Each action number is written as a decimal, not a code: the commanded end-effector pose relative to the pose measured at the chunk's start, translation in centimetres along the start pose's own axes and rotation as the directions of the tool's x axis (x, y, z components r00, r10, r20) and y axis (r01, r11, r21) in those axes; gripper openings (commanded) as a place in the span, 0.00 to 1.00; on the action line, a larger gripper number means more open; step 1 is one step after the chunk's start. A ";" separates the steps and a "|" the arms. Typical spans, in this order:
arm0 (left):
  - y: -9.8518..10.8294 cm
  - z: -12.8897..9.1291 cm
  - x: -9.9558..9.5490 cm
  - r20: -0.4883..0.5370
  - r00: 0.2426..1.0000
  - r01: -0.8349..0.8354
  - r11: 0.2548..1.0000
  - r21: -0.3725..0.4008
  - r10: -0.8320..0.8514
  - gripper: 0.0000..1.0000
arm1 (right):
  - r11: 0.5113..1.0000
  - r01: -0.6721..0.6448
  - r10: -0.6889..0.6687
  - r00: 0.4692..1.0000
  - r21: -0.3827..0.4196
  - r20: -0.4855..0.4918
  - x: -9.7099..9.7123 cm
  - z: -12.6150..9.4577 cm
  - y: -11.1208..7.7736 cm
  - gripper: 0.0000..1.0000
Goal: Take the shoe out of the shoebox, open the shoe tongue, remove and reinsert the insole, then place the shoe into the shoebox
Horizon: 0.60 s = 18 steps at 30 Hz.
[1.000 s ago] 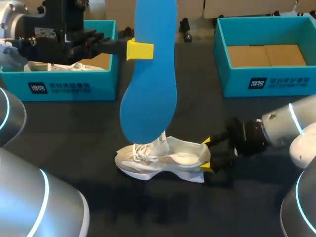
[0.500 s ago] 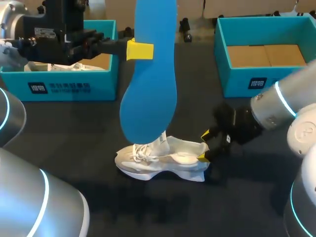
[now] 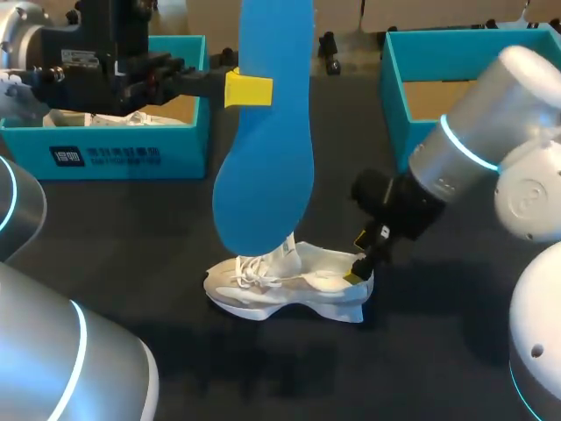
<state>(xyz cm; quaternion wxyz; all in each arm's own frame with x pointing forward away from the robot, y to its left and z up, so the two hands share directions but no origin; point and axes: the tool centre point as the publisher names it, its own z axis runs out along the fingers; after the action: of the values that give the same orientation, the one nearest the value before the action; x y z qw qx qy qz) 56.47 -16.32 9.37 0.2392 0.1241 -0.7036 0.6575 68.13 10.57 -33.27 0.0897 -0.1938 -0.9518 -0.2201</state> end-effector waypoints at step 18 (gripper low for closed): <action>-0.1 0.1 -0.1 -0.002 1.000 0.000 1.000 -0.001 0.000 0.00 | 0.933 0.017 -0.042 0.997 0.358 0.062 0.9 1.4 1.2 1.00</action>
<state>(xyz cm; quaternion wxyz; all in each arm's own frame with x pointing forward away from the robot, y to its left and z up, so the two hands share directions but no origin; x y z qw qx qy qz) 56.46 -16.32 9.37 0.2392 0.1241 -0.7036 0.6575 67.62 12.00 -33.70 0.0829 -0.1702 -0.9789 -0.0768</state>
